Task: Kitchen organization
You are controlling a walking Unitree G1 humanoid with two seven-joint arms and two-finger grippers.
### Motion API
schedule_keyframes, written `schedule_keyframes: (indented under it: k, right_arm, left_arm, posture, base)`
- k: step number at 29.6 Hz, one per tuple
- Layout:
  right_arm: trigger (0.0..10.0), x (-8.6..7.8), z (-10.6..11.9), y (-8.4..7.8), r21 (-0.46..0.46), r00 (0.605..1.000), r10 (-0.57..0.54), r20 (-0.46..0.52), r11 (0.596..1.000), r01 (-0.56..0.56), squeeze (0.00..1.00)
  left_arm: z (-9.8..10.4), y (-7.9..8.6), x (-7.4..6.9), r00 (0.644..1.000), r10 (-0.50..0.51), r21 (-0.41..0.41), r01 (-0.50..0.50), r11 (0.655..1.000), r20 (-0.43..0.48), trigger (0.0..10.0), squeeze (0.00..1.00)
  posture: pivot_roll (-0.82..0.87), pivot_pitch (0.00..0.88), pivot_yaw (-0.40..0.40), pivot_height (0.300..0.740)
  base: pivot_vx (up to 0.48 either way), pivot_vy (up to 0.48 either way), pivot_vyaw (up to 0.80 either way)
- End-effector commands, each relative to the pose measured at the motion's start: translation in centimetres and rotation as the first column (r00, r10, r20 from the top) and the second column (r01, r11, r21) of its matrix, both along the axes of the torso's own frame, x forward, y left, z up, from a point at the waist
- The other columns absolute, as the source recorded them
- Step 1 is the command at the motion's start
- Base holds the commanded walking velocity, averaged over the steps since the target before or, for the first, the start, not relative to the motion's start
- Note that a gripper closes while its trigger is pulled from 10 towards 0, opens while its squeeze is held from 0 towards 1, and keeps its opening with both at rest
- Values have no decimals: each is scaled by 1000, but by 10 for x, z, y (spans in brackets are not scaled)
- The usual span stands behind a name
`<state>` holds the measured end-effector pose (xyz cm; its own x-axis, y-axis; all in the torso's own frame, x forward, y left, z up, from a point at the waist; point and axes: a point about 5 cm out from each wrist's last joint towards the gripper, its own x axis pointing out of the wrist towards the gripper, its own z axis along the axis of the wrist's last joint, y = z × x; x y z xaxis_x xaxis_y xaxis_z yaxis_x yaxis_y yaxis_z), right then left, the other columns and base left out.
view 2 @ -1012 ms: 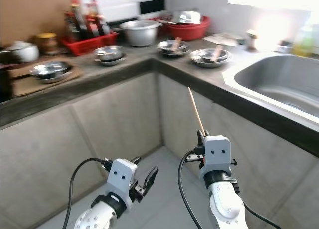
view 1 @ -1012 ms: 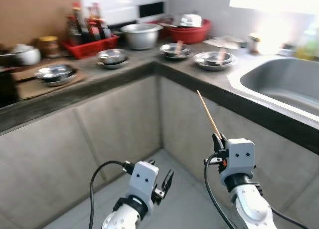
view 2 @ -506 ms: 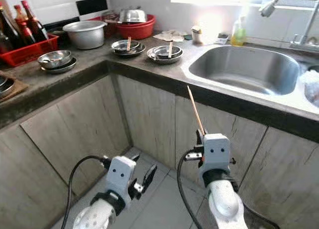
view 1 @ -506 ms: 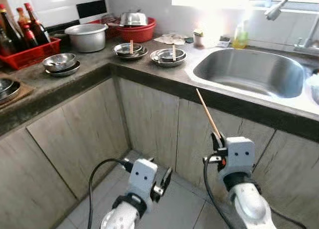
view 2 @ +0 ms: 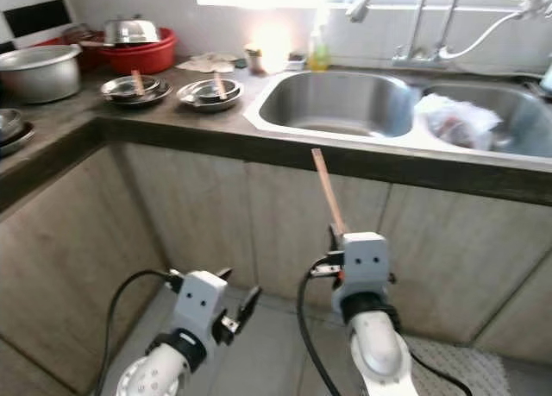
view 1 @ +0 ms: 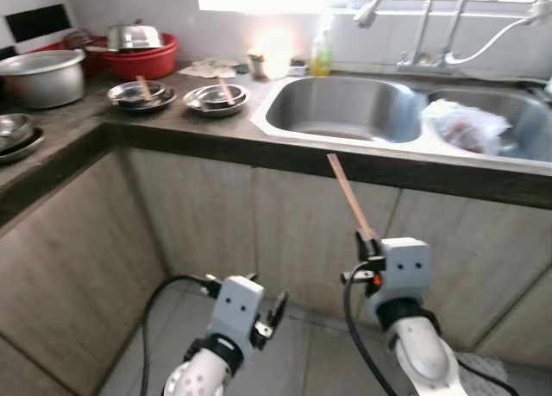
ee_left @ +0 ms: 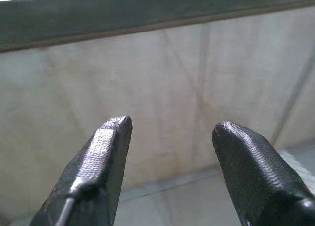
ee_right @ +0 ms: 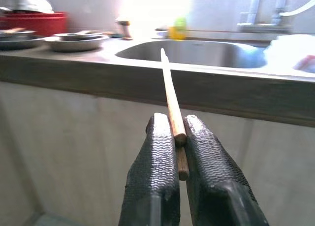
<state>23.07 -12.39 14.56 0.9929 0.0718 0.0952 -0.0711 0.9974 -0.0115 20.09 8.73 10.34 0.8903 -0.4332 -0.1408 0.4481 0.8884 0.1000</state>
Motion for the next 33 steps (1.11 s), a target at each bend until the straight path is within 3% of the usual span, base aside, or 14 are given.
schedule_keyframes:
  k: [1,4,8,14,29,33]
  right_arm:
    - [10000,1,3,-5,-4,1000,-21,17,1000,21,0]
    - [10000,4,9,-7,-9,999,-30,44,999,31,0]
    - [10000,11,22,-9,-6,995,-30,95,1000,31,0]
    - [10000,20,34,-11,-15,991,-21,129,1000,23,0]
    - [10000,24,41,-8,-58,988,22,150,998,-14,0]
    - [10000,29,44,-11,-72,988,15,155,997,-4,0]
  left_arm:
    - [4,-3,0,1000,-10,-7,10,1000,13,10000,0]
    - [10,-1,5,999,3,-18,-2,1000,38,10000,0]
    - [21,3,18,995,29,-13,-28,1000,96,10000,0]
    - [25,8,26,991,47,-8,-46,999,122,10000,0]
    - [24,3,27,992,26,-14,-24,1000,122,10000,0]
    - [23,2,27,993,17,-10,-16,1000,120,10000,0]
  posture:
    - [43,21,4,740]
    - [44,21,4,740]
    - [43,19,5,740]
    - [42,13,8,740]
    - [37,0,9,740]
    - [33,0,10,740]
  base:
    - [0,0,-775]
    - [200,0,-775]
    - [348,0,0]
    - [382,0,0]
    - [409,0,0]
    - [409,0,650]
